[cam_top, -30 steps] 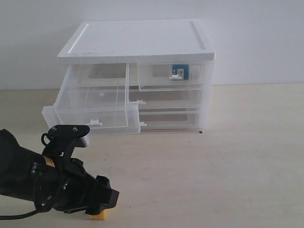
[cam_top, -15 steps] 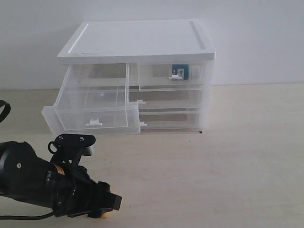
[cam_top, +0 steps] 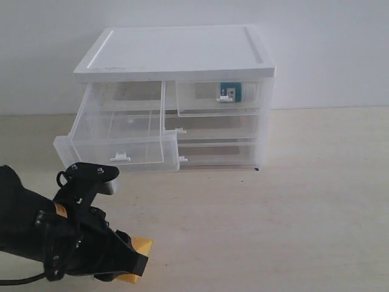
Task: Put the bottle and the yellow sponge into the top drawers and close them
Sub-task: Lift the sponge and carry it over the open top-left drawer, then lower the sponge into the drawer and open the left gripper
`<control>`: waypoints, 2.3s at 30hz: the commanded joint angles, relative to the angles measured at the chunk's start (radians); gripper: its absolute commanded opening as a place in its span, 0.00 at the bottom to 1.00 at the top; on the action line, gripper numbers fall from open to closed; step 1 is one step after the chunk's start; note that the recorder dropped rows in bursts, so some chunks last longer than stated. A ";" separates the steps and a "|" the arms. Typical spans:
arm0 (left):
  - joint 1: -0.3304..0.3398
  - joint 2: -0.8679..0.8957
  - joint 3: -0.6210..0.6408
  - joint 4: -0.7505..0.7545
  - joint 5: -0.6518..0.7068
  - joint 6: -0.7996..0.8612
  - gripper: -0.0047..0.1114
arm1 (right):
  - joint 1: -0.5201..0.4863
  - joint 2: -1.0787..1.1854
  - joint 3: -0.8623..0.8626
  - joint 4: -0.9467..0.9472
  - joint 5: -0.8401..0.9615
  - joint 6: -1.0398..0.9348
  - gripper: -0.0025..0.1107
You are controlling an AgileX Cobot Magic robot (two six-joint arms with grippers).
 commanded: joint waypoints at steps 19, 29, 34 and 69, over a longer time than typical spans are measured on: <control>-0.004 -0.432 -0.318 0.623 0.292 -0.495 0.08 | -0.005 -0.004 0.006 -0.002 -0.010 0.006 0.02; -0.004 -0.245 -0.441 0.948 0.307 -0.731 0.08 | -0.005 -0.004 0.006 -0.002 -0.010 0.006 0.02; 0.013 -0.160 -0.496 0.955 0.255 -0.807 0.08 | -0.005 -0.004 0.006 -0.002 -0.010 0.006 0.02; 0.073 0.069 -0.595 0.905 0.162 -0.906 0.53 | -0.005 -0.004 0.006 -0.002 -0.010 0.006 0.02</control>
